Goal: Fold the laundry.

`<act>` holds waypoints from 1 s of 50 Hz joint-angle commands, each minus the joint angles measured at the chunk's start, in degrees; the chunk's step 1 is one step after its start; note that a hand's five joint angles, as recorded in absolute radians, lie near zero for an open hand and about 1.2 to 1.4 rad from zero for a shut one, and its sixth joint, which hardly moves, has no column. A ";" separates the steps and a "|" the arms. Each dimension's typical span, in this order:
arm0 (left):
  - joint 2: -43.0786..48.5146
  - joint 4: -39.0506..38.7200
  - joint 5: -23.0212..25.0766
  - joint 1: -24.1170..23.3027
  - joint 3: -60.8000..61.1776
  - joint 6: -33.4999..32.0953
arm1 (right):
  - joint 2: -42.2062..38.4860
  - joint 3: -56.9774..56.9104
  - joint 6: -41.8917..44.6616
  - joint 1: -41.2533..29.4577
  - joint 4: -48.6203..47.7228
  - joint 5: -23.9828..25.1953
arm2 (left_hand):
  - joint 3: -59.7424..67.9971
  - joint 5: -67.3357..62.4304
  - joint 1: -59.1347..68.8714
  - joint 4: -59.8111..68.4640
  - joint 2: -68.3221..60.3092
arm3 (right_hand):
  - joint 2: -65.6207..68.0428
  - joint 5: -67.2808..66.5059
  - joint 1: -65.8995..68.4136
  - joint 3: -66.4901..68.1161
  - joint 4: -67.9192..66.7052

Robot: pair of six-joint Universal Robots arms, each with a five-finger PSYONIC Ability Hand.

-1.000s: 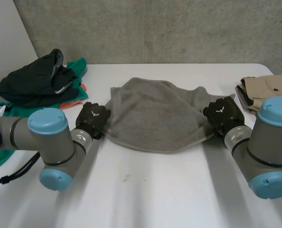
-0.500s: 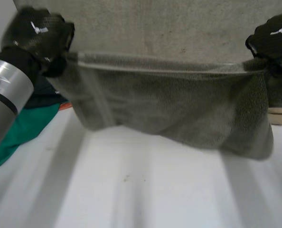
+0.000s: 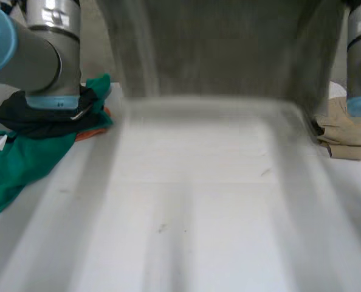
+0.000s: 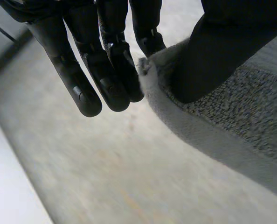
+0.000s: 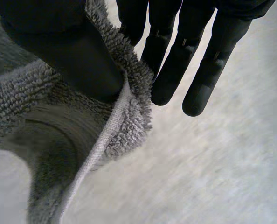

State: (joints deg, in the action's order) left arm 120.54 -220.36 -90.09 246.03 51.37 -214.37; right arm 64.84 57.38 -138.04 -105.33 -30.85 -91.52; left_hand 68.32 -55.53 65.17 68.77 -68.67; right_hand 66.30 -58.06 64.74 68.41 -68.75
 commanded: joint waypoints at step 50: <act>-15.59 6.08 0.09 0.06 45.23 0.71 | 3.90 27.87 -25.53 14.54 46.23 18.31 | 11.68 -14.47 14.83 11.23 -11.33 | -43.26 45.02 -41.70 -45.38 45.71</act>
State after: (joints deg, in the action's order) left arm 104.85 -214.28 -89.99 246.01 97.32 -213.66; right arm 70.72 84.27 -163.55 -92.43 15.26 -73.97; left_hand 68.36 -57.45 65.29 68.95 -68.72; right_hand 23.02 -10.07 22.54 22.63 -21.59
